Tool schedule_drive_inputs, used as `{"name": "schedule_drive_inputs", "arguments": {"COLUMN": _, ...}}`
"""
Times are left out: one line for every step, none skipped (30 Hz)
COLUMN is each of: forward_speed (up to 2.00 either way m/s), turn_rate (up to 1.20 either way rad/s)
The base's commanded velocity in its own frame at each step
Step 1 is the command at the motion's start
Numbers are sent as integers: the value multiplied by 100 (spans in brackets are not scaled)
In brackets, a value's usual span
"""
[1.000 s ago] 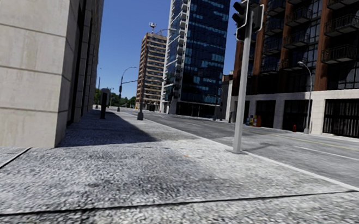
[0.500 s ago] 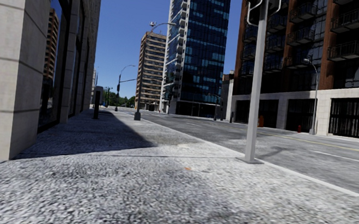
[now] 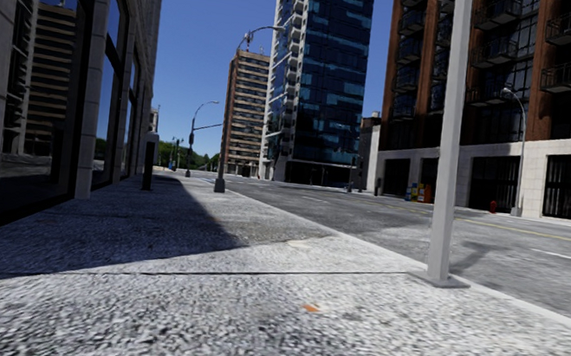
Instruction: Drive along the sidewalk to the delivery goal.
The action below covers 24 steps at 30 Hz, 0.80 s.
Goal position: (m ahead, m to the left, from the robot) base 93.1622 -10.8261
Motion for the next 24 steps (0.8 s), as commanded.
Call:
{"name": "schedule_drive_inputs", "arguments": {"forward_speed": 185, "turn_rate": 56}}
{"name": "schedule_drive_inputs", "arguments": {"forward_speed": 185, "turn_rate": 58}}
{"name": "schedule_drive_inputs", "arguments": {"forward_speed": 185, "turn_rate": 58}}
{"name": "schedule_drive_inputs", "arguments": {"forward_speed": 185, "turn_rate": 58}}
{"name": "schedule_drive_inputs", "arguments": {"forward_speed": 186, "turn_rate": 52}}
{"name": "schedule_drive_inputs", "arguments": {"forward_speed": 186, "turn_rate": 7}}
{"name": "schedule_drive_inputs", "arguments": {"forward_speed": 186, "turn_rate": 0}}
{"name": "schedule_drive_inputs", "arguments": {"forward_speed": 186, "turn_rate": 0}}
{"name": "schedule_drive_inputs", "arguments": {"forward_speed": 186, "turn_rate": 0}}
{"name": "schedule_drive_inputs", "arguments": {"forward_speed": 186, "turn_rate": 0}}
{"name": "schedule_drive_inputs", "arguments": {"forward_speed": 186, "turn_rate": 0}}
{"name": "schedule_drive_inputs", "arguments": {"forward_speed": 186, "turn_rate": 0}}
{"name": "schedule_drive_inputs", "arguments": {"forward_speed": 186, "turn_rate": 0}}
{"name": "schedule_drive_inputs", "arguments": {"forward_speed": 186, "turn_rate": 0}}
{"name": "schedule_drive_inputs", "arguments": {"forward_speed": 186, "turn_rate": 0}}
{"name": "schedule_drive_inputs", "arguments": {"forward_speed": 186, "turn_rate": 0}}
{"name": "schedule_drive_inputs", "arguments": {"forward_speed": 186, "turn_rate": 0}}
{"name": "schedule_drive_inputs", "arguments": {"forward_speed": 187, "turn_rate": 2}}
{"name": "schedule_drive_inputs", "arguments": {"forward_speed": 187, "turn_rate": 2}}
{"name": "schedule_drive_inputs", "arguments": {"forward_speed": 187, "turn_rate": 22}}
{"name": "schedule_drive_inputs", "arguments": {"forward_speed": 188, "turn_rate": 51}}
{"name": "schedule_drive_inputs", "arguments": {"forward_speed": 188, "turn_rate": 67}}
{"name": "schedule_drive_inputs", "arguments": {"forward_speed": 188, "turn_rate": 77}}
{"name": "schedule_drive_inputs", "arguments": {"forward_speed": 188, "turn_rate": 77}}
